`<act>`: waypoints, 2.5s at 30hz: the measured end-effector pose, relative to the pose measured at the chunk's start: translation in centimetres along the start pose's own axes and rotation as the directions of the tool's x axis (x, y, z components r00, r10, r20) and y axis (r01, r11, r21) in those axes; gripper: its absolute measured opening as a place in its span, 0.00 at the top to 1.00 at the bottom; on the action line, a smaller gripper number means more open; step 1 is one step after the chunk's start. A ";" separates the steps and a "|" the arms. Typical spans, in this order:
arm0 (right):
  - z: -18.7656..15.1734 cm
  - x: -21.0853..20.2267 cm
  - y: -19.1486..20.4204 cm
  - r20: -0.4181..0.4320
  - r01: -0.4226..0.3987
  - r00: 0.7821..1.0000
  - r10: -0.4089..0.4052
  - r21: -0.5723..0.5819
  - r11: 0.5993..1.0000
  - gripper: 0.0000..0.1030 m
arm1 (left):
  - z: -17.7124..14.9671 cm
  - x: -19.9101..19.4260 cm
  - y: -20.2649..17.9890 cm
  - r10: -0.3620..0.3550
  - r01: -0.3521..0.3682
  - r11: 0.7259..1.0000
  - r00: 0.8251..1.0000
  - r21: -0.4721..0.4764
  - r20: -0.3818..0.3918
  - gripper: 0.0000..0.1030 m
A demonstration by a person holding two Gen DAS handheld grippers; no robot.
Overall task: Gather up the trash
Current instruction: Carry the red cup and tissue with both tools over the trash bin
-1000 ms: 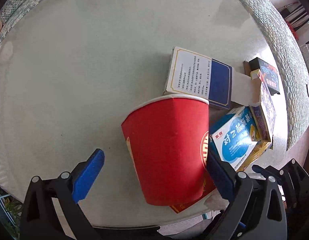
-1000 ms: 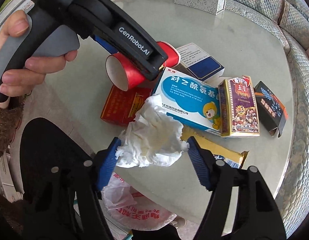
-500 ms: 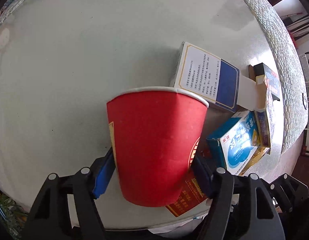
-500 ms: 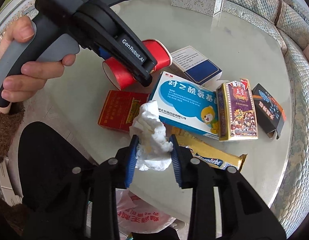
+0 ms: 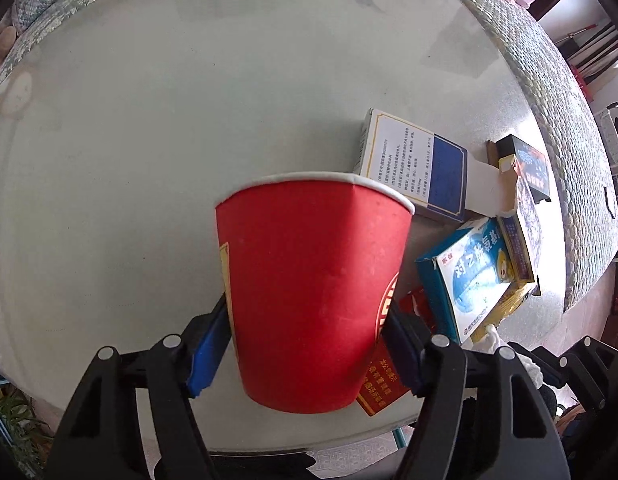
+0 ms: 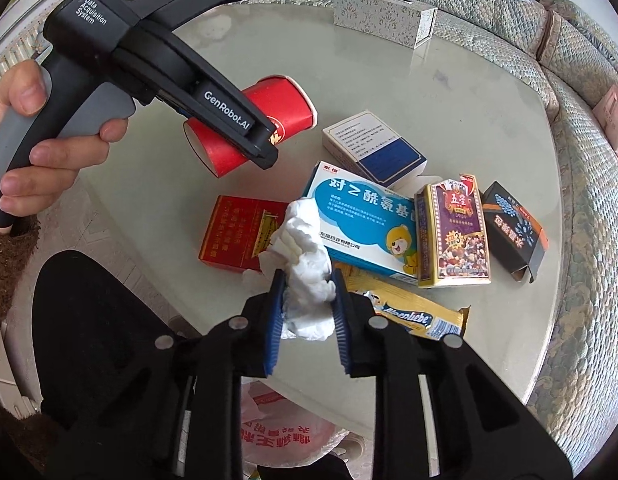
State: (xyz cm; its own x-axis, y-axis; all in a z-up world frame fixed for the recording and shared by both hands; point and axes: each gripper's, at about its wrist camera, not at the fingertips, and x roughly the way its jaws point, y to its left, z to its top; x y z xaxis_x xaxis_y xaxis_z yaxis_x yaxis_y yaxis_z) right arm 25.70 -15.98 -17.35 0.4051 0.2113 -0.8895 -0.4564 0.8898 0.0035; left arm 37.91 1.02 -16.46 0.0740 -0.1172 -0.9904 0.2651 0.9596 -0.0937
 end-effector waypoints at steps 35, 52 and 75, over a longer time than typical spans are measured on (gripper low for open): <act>-4.5 -13.0 6.7 0.114 0.133 0.984 -0.134 0.015 0.991 0.77 | -16.1 -11.0 -7.5 0.030 -0.063 0.985 0.980 0.161 0.195 0.34; -9.2 -14.2 9.6 0.103 0.146 0.984 -0.147 0.019 0.989 0.77 | -23.2 -9.9 -9.6 -0.020 -0.027 0.974 0.978 0.224 0.206 0.34; -16.4 -5.4 8.2 -0.034 0.113 0.993 -0.110 0.123 0.986 0.77 | -26.1 3.2 -12.5 -0.070 0.044 0.963 0.993 0.266 0.090 0.34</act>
State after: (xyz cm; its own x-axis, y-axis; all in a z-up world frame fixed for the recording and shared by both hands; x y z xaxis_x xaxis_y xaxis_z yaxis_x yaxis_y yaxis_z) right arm 6.75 -16.45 -20.03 0.4261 0.0983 -0.8993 -0.3065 0.9510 -0.0412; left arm 9.75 -4.65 -21.17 0.1416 -0.2065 -0.9681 0.5141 0.8511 -0.1064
